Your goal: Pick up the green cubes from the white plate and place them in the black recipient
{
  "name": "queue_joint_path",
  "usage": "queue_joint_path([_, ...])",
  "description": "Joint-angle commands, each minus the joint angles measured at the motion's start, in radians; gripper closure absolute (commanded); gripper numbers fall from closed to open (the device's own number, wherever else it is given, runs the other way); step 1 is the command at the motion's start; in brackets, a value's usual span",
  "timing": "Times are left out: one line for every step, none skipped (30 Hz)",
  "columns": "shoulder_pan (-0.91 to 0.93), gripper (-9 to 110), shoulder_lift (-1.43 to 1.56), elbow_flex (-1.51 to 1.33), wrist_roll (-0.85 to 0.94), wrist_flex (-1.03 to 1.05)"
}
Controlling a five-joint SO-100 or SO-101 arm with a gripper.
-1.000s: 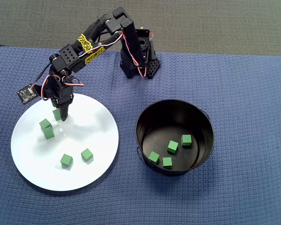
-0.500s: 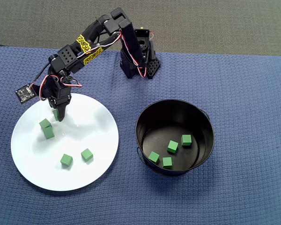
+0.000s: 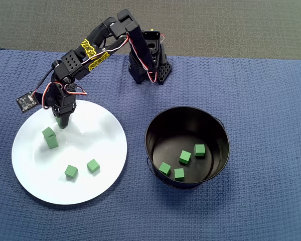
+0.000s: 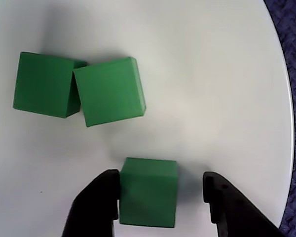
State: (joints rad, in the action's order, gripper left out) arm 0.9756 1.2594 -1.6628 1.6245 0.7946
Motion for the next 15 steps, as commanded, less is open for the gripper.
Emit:
queue_joint_path([-0.017, 98, 0.011, 0.012, -0.017, -0.025])
queue_joint_path([-0.018, 98, 0.011, 0.012, -0.017, -0.025])
queue_joint_path([-0.018, 98, 0.011, 0.012, -0.017, -0.025])
queue_joint_path([-0.018, 98, 0.011, 0.012, -0.018, -0.025])
queue_joint_path([-0.018, 98, 0.011, 0.012, -0.021, -0.026])
queue_joint_path([-0.020, 98, 0.011, 0.012, -0.023, -0.026])
queue_joint_path([-0.020, 99, 0.011, 0.012, -0.026, -0.026])
queue_joint_path([-0.021, 101, 0.011, 0.012, -0.028, -0.026])
queue_joint_path([-0.021, 101, 0.011, 0.012, -0.029, -0.026])
queue_joint_path([-0.021, 101, 0.011, 0.012, -0.029, -0.026])
queue_joint_path([-0.021, 101, 0.011, 0.011, -0.029, -0.028])
queue_joint_path([-0.021, 101, 0.011, 0.011, -0.031, -0.028])
queue_joint_path([-0.023, 101, 0.011, 0.011, -0.037, -0.028])
queue_joint_path([-0.023, 101, 0.012, 0.012, -0.051, -0.028])
queue_joint_path([-0.026, 101, 0.021, 0.012, -0.069, -0.028])
